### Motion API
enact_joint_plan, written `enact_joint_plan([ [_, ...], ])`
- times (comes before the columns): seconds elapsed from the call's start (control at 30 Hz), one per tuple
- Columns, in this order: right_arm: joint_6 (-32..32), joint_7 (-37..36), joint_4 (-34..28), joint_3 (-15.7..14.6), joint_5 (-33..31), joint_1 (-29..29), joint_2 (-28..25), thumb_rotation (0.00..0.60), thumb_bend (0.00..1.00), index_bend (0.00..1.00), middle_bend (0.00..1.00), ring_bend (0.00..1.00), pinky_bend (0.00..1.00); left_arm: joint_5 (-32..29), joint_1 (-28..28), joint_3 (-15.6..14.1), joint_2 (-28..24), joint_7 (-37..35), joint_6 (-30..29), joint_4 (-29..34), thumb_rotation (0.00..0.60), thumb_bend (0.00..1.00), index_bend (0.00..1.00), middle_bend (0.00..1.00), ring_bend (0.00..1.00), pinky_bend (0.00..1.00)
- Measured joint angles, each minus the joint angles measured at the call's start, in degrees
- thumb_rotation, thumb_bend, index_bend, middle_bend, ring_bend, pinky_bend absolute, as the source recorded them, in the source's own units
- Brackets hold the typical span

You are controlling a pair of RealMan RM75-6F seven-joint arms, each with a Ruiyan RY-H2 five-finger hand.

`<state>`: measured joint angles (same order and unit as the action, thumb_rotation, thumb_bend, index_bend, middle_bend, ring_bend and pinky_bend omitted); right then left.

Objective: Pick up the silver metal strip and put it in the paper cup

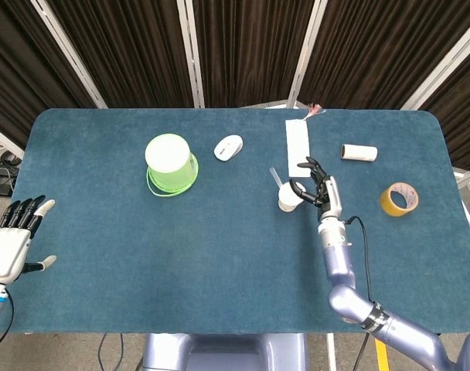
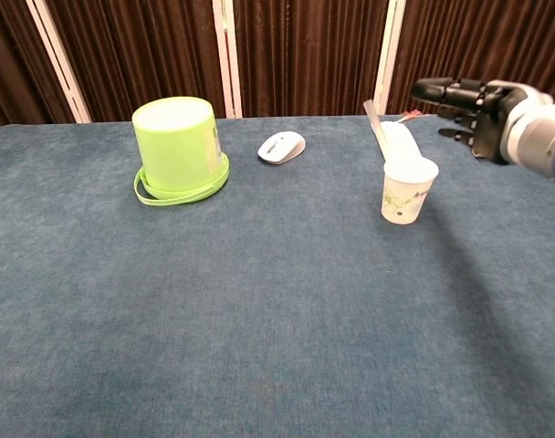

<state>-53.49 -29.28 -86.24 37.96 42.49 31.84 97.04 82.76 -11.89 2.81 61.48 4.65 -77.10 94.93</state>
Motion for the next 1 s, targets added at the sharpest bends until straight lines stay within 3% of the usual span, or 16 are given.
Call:
enact_joint_plan([
  [0.23,-1.6,5.0,-5.9,-2.0,4.1,-3.0,-8.2,0.600,0.17,0.36,0.07,0.00,0.00,0.0,0.0,0.0,0.0,-0.1,0.0,0.0,0.600,0.12,0.00,0.00,0.00,0.00],
  [0.33,-2.2,9.4,-8.5,-4.4,6.9,-5.3,-14.1,0.600,0.15,0.34,0.05,0.00,0.00,0.0,0.0,0.0,0.1,0.4,-0.1,0.1,0.600,0.12,0.00,0.00,0.00,0.00],
  [0.5,-4.7,20.2,-11.2,-10.8,14.4,-9.2,-23.7,0.600,0.13,0.28,0.02,0.00,0.00,0.1,0.2,0.0,0.3,1.2,-0.6,0.0,0.600,0.12,0.00,0.00,0.00,0.00],
  [0.7,-11.7,37.4,-9.0,-20.5,25.0,-13.6,-28.0,0.600,0.13,0.04,0.00,0.00,0.00,0.4,0.5,-0.2,0.7,1.8,-1.3,-0.3,0.600,0.12,0.00,0.00,0.00,0.00],
  [0.8,-16.0,43.7,-6.4,-26.0,28.2,-17.0,-29.1,0.600,0.13,0.00,0.00,0.00,0.00,0.7,0.7,-0.3,0.8,1.9,-1.7,-0.5,0.600,0.12,0.00,0.00,0.00,0.00],
  [0.87,-17.6,45.7,-4.1,-27.8,28.5,-18.4,-29.2,0.600,0.13,0.00,0.00,0.00,0.00,0.8,0.8,-0.3,0.9,1.7,-1.9,-0.6,0.600,0.12,0.00,0.00,0.00,0.00],
  [1.0,-17.9,46.3,-2.3,-28.0,27.7,-18.9,-28.8,0.600,0.13,0.00,0.00,0.00,0.00,1.3,1.0,-0.5,0.8,1.1,-2.1,-1.0,0.600,0.12,0.00,0.00,0.00,0.00],
])
